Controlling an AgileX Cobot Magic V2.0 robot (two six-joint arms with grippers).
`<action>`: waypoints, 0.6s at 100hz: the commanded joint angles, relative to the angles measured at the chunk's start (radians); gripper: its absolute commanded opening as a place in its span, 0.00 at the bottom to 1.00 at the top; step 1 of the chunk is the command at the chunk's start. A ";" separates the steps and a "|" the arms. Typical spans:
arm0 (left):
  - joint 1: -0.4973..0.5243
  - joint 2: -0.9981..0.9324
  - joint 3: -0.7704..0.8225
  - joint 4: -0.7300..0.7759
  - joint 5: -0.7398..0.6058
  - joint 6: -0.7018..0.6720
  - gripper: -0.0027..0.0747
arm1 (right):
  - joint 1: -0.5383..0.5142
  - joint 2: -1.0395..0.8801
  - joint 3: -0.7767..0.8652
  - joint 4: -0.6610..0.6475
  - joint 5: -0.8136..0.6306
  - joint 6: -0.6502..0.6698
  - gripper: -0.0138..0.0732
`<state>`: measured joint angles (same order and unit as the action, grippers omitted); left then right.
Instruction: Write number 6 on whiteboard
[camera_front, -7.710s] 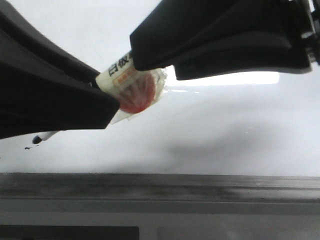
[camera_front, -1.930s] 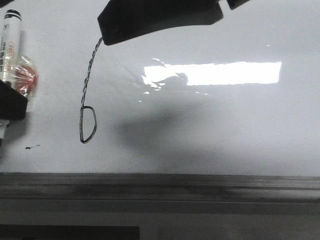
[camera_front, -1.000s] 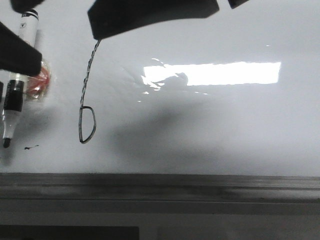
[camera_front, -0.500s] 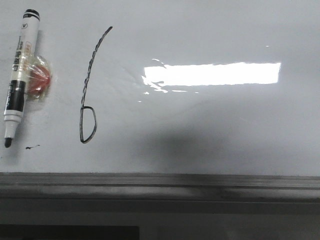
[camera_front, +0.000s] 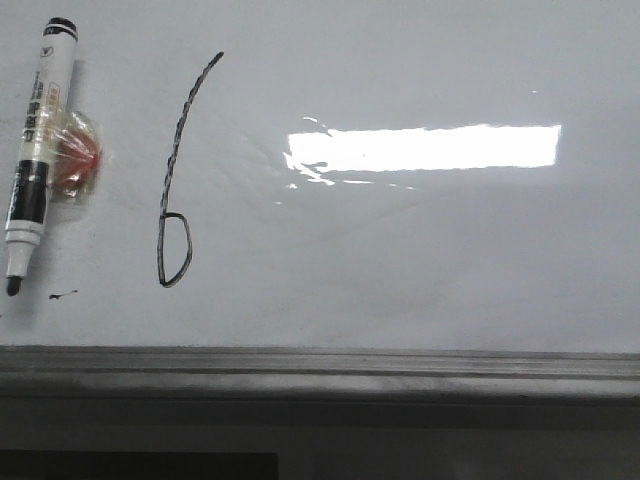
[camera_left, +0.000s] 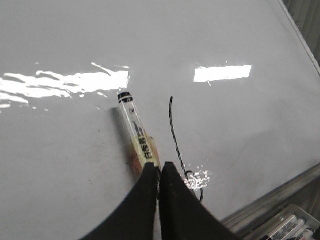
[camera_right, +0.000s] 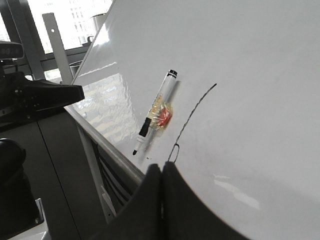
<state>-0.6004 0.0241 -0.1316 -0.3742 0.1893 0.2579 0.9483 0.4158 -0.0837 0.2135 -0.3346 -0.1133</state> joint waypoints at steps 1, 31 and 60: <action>-0.003 0.007 -0.010 -0.005 -0.073 0.001 0.01 | -0.001 -0.018 -0.001 -0.017 -0.095 -0.011 0.10; -0.003 0.007 0.014 -0.005 -0.058 0.001 0.01 | -0.001 -0.018 0.040 -0.017 -0.094 -0.011 0.10; 0.010 0.007 0.032 0.070 -0.062 -0.001 0.01 | -0.001 -0.018 0.040 -0.017 -0.094 -0.011 0.10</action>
<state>-0.5982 0.0241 -0.0784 -0.3615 0.1967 0.2579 0.9483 0.3956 -0.0164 0.2135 -0.3455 -0.1133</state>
